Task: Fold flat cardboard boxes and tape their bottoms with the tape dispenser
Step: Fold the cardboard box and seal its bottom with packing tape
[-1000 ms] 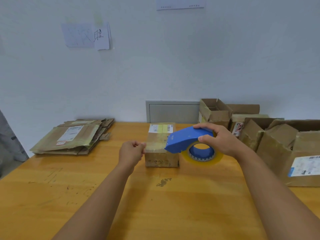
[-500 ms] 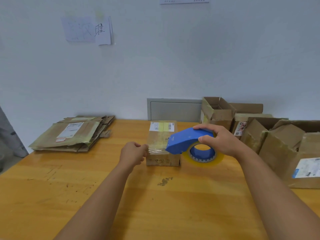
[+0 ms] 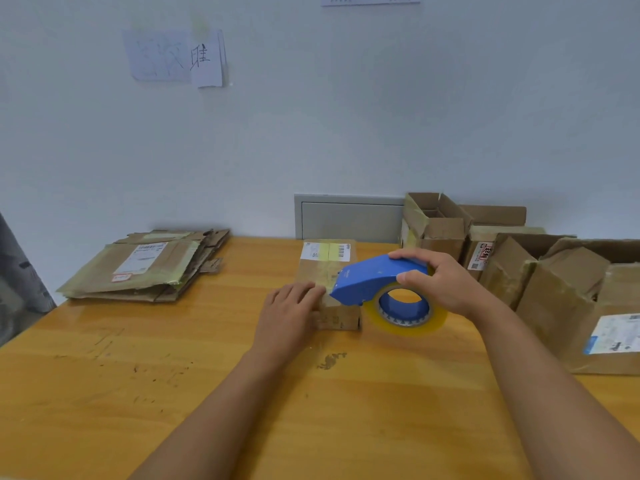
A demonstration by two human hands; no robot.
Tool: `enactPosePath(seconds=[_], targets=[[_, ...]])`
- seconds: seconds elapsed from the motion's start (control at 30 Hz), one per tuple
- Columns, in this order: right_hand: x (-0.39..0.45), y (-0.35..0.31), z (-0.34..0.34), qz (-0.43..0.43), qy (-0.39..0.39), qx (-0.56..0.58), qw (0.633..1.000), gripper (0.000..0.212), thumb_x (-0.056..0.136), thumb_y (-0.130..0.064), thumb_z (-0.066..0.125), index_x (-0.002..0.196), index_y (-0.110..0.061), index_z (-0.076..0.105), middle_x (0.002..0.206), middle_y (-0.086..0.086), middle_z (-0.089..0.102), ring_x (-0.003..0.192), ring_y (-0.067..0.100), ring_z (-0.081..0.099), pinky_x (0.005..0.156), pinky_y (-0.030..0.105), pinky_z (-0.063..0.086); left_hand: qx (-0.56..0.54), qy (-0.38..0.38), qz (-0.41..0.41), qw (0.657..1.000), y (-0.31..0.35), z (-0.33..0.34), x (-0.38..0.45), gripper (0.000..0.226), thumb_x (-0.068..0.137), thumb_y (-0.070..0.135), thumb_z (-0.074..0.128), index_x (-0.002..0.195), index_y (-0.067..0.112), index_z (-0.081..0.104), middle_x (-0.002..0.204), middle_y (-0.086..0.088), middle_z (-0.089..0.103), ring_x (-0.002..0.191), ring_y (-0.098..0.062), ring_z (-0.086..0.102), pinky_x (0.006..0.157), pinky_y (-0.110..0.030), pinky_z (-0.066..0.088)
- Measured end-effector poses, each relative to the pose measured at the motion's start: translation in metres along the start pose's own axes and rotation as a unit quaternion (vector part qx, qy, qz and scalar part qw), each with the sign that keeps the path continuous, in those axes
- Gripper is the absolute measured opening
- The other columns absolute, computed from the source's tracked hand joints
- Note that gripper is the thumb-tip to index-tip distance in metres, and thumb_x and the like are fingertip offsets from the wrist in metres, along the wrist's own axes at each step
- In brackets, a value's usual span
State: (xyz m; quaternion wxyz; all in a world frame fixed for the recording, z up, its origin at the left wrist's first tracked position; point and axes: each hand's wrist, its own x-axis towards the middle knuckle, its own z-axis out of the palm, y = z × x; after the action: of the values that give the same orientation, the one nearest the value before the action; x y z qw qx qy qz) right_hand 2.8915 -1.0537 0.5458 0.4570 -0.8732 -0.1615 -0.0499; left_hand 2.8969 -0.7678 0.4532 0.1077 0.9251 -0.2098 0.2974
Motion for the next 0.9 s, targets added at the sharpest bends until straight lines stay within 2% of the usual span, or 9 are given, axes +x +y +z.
enactPosePath(seconds=[0.1,0.17,0.37,0.47,0.6,0.77,0.9], targets=[[0.003,-0.004,0.005,-0.002,0.001,-0.004,1.000,0.039,0.074,-0.054,0.060,0.113,-0.054,0.064,0.120,-0.025,0.057,0.104,0.003,0.058,0.083,0.020,0.044,0.042,0.020,0.021,0.999,-0.009,-0.004,0.006,0.042,0.079,0.017,0.079,0.118,0.024,0.065,0.120,0.000,0.066,0.107,-0.024,0.063,0.095,-0.040,0.043],[0.007,-0.008,0.012,-0.004,0.003,-0.003,1.000,0.039,0.075,-0.057,0.060,0.113,-0.054,0.063,0.119,-0.026,0.057,0.104,0.002,0.058,0.083,0.020,0.044,0.061,0.009,0.029,0.998,-0.018,-0.010,0.012,0.041,0.079,0.016,0.079,0.116,0.025,0.065,0.118,0.000,0.067,0.106,-0.024,0.064,0.096,-0.041,0.043],[0.017,-0.013,0.030,-0.004,0.021,-0.003,1.000,0.039,0.077,-0.058,0.060,0.115,-0.050,0.063,0.114,-0.026,0.056,0.100,0.005,0.059,0.081,0.022,0.045,0.012,-0.023,0.016,1.000,-0.026,-0.011,0.012,0.035,0.086,0.013,0.069,0.121,0.010,0.063,0.127,-0.008,0.064,0.114,-0.029,0.061,0.093,-0.039,0.048],[0.016,-0.011,0.030,0.004,0.023,0.016,1.000,0.035,0.078,-0.059,0.062,0.112,-0.050,0.063,0.112,-0.020,0.060,0.096,0.009,0.062,0.077,0.021,0.047,-0.019,-0.002,0.003,1.000,-0.019,-0.005,0.009,0.039,0.088,0.020,0.067,0.126,0.013,0.061,0.125,-0.003,0.063,0.109,-0.024,0.060,0.087,-0.035,0.050],[0.012,-0.008,0.028,0.005,0.008,0.037,0.999,0.037,0.076,-0.066,0.068,0.110,-0.053,0.063,0.114,-0.017,0.061,0.095,0.008,0.064,0.076,0.019,0.048,-0.034,0.008,-0.003,0.999,-0.020,0.000,0.006,0.030,0.090,0.023,0.066,0.119,0.017,0.065,0.122,-0.002,0.062,0.106,-0.024,0.059,0.080,-0.034,0.050],[0.003,0.002,0.018,0.006,0.001,0.048,0.999,0.037,0.073,-0.061,0.072,0.109,-0.053,0.066,0.115,-0.020,0.061,0.094,-0.004,0.062,0.078,0.018,0.046,-0.027,-0.006,-0.019,0.999,-0.024,0.000,0.005,0.039,0.090,0.021,0.067,0.129,0.021,0.063,0.129,-0.001,0.061,0.115,-0.023,0.057,0.083,-0.035,0.052],[-0.012,0.014,-0.005,0.011,0.010,0.056,0.998,0.036,0.072,-0.057,0.073,0.108,-0.053,0.068,0.113,-0.024,0.064,0.099,-0.005,0.061,0.078,0.015,0.047,-0.021,-0.023,-0.041,0.999,-0.021,0.002,0.005,0.044,0.089,0.019,0.063,0.133,0.023,0.060,0.131,0.001,0.059,0.118,-0.022,0.054,0.088,-0.035,0.050]])
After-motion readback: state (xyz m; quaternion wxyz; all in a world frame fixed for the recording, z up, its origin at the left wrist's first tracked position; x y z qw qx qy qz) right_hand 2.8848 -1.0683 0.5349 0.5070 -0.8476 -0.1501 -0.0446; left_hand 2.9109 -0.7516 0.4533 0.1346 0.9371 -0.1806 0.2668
